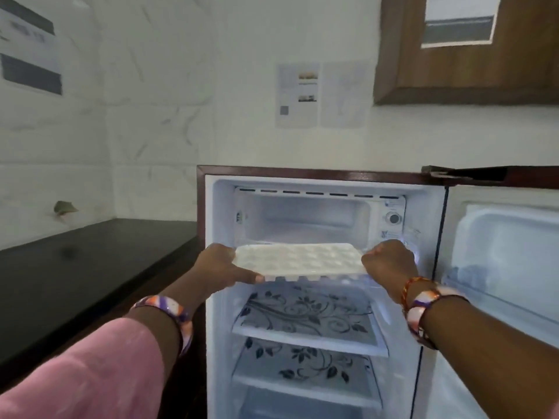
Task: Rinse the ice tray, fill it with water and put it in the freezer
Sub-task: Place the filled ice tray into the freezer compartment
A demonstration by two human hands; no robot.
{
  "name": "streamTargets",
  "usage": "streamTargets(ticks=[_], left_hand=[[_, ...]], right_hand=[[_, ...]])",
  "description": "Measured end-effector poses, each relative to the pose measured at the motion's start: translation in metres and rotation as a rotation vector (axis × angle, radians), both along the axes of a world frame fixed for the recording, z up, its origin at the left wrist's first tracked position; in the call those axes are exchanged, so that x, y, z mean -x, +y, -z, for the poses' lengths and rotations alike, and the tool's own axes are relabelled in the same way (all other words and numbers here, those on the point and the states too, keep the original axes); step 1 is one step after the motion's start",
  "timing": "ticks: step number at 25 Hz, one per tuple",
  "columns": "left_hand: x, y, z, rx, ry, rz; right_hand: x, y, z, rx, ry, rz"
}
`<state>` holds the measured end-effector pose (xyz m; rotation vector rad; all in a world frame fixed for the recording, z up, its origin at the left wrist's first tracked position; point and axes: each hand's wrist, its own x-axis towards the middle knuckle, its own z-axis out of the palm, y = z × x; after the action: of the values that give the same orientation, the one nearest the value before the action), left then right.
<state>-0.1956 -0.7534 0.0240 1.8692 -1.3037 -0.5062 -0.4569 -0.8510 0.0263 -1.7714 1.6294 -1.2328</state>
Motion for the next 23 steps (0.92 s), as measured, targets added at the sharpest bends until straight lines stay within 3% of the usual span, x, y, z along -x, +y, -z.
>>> streamTargets(ticks=[4,10,16,19,23], left_hand=[[-0.028,-0.114,-0.008,-0.019,-0.131,0.049],[-0.041,-0.235,-0.006,-0.075,-0.221,0.089],[-0.033,-0.273,0.004,-0.114,-0.308,0.021],[-0.026,-0.270,0.013,-0.139,-0.412,-0.003],[-0.008,-0.238,0.007,-0.147,-0.744,-0.116]], right_hand=[[-0.038,-0.099,0.004,-0.041,-0.031,0.109],[-0.068,-0.202,0.013,-0.052,0.177,0.125],[-0.076,-0.230,0.019,-0.125,0.234,0.135],[-0.080,-0.224,0.020,-0.181,0.354,0.051],[-0.073,-0.184,0.016,-0.037,0.588,0.034]])
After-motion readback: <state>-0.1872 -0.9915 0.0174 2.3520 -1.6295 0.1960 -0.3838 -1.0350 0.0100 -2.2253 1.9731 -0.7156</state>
